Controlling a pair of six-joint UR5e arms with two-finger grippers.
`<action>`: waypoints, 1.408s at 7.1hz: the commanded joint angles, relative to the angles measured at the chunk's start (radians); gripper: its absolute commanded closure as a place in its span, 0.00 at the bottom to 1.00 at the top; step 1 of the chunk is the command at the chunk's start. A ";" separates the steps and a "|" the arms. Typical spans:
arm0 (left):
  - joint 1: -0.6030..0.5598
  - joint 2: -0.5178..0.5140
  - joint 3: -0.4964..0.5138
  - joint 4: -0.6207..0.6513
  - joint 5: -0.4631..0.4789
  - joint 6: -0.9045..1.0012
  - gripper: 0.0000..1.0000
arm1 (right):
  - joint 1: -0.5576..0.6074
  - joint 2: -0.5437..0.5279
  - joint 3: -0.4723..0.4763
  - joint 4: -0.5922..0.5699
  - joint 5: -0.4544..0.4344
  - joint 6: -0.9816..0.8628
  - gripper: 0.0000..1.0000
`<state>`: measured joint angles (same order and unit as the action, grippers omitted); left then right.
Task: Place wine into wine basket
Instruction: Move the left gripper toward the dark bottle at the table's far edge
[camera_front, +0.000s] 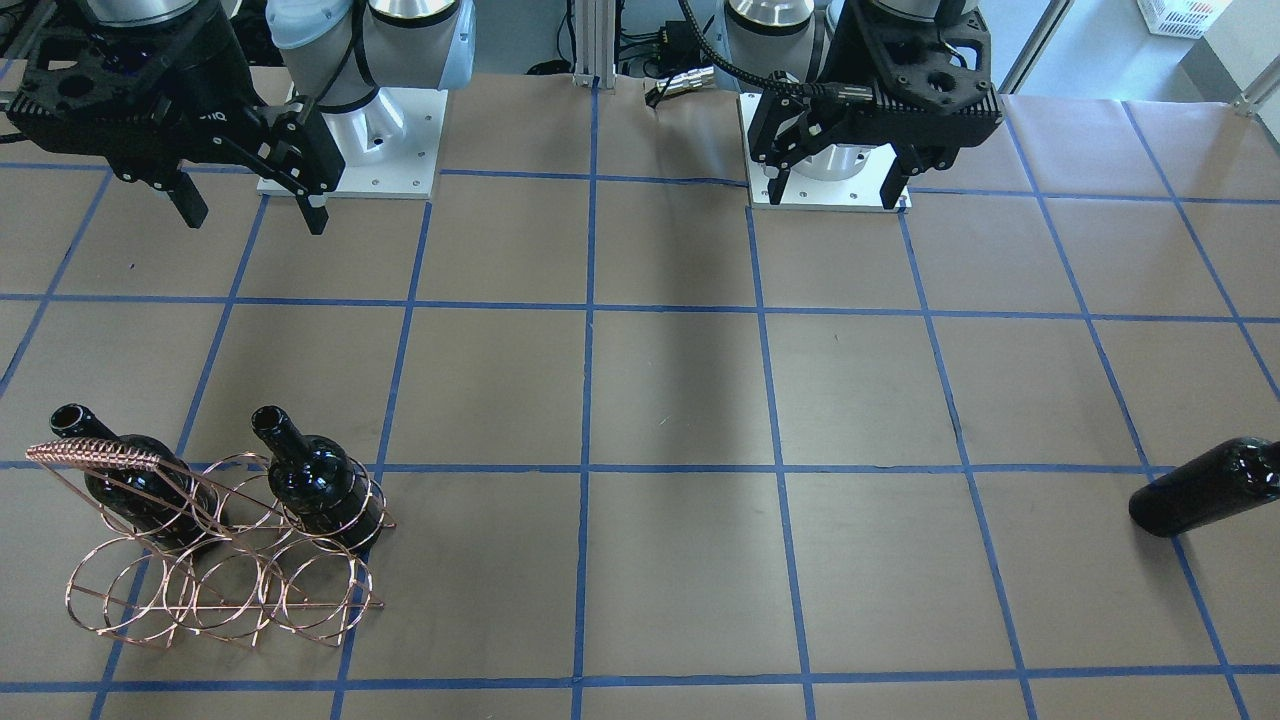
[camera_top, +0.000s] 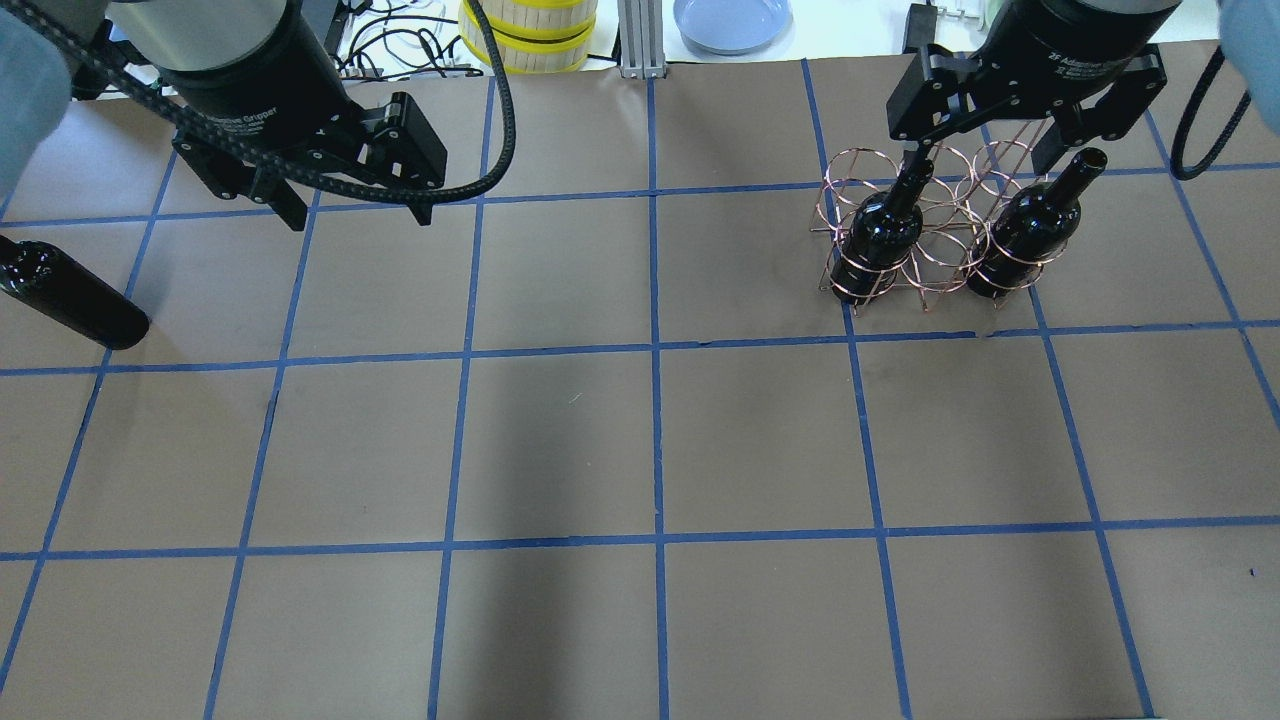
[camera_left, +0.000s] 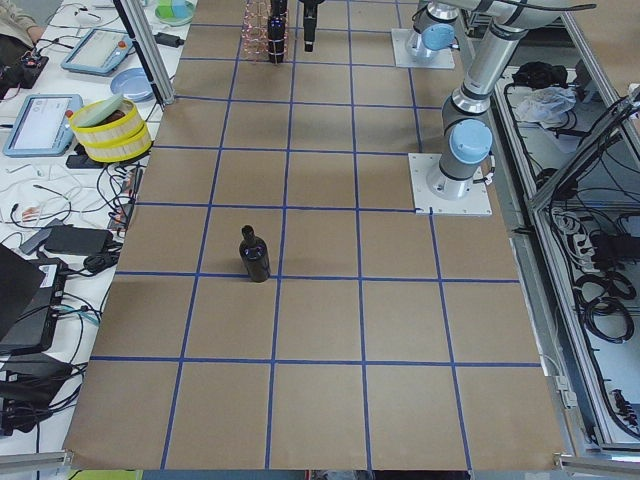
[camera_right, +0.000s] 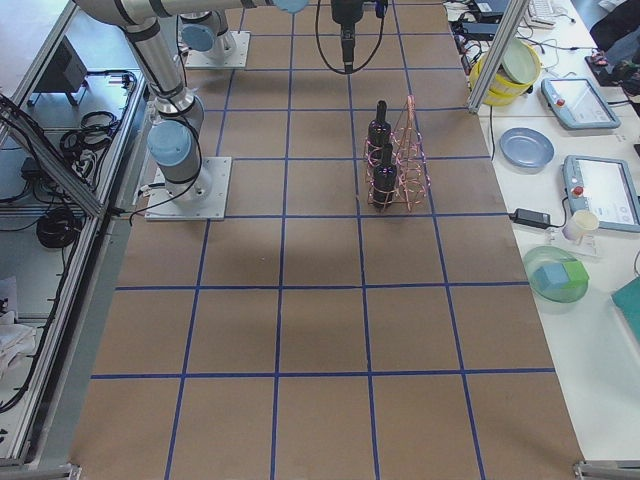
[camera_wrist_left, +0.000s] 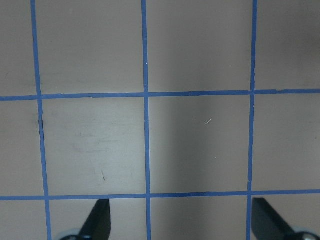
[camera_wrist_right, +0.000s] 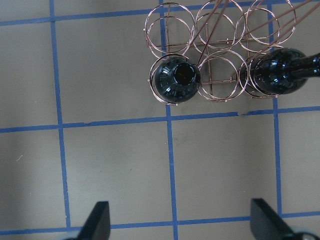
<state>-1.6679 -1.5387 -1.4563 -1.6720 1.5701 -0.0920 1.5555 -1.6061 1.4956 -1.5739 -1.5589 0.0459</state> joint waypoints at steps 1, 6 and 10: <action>-0.003 0.017 -0.021 -0.006 -0.001 0.002 0.00 | 0.000 0.000 0.000 0.000 0.002 0.000 0.00; 0.242 0.020 -0.058 0.193 0.139 0.251 0.00 | 0.000 0.000 0.000 0.000 0.000 0.000 0.00; 0.688 -0.007 -0.072 0.248 -0.022 0.638 0.00 | 0.000 0.000 0.000 0.000 -0.001 0.000 0.00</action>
<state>-1.1029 -1.5331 -1.5253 -1.4331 1.6150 0.4147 1.5555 -1.6060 1.4951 -1.5739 -1.5600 0.0460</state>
